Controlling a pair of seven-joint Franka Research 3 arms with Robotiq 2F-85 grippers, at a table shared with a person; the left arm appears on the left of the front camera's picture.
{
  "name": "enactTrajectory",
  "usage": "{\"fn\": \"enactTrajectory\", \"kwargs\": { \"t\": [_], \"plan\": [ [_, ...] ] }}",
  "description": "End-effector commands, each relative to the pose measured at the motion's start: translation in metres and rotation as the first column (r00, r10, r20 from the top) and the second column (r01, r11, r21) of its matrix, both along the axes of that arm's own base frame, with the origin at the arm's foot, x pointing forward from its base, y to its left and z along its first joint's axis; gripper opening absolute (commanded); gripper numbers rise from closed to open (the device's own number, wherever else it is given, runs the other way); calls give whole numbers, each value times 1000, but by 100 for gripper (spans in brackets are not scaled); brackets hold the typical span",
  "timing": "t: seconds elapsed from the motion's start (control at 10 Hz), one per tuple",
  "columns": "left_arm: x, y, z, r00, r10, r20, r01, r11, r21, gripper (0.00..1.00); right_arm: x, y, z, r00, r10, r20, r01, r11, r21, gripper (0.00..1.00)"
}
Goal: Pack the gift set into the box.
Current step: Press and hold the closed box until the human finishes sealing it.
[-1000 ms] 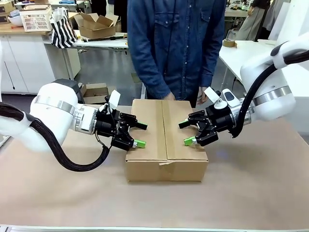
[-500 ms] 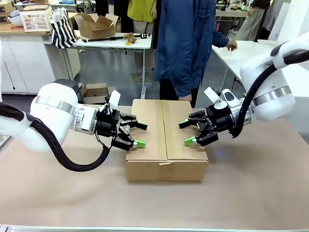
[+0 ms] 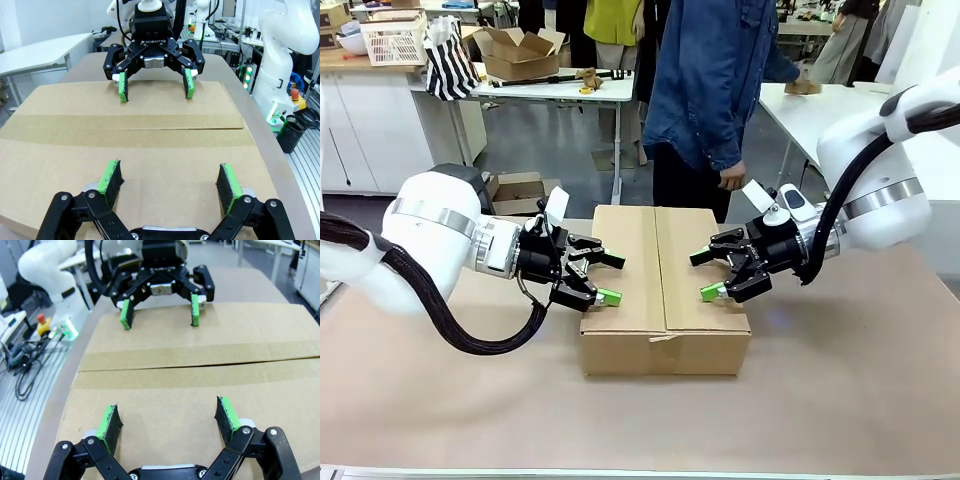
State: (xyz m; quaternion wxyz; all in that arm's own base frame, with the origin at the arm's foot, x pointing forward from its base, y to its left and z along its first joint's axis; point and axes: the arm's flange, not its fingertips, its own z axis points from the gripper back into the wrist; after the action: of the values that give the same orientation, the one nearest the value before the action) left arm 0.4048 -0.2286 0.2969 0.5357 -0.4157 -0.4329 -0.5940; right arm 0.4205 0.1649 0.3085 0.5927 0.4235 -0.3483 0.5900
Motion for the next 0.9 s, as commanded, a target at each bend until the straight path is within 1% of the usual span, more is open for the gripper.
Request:
{"fn": "enactTrajectory", "kwargs": {
  "t": [0.0, 0.8],
  "plan": [
    [-1, 1, 0, 1000, -8, 3, 8, 1000, 3, 100, -1, -1, 0, 1000, -12, -23, 12, 1000, -5, 100],
    [-1, 1, 0, 1000, -8, 3, 8, 1000, 3, 100, -1, -1, 0, 1000, -12, -23, 12, 1000, -5, 100]
  ]
}}
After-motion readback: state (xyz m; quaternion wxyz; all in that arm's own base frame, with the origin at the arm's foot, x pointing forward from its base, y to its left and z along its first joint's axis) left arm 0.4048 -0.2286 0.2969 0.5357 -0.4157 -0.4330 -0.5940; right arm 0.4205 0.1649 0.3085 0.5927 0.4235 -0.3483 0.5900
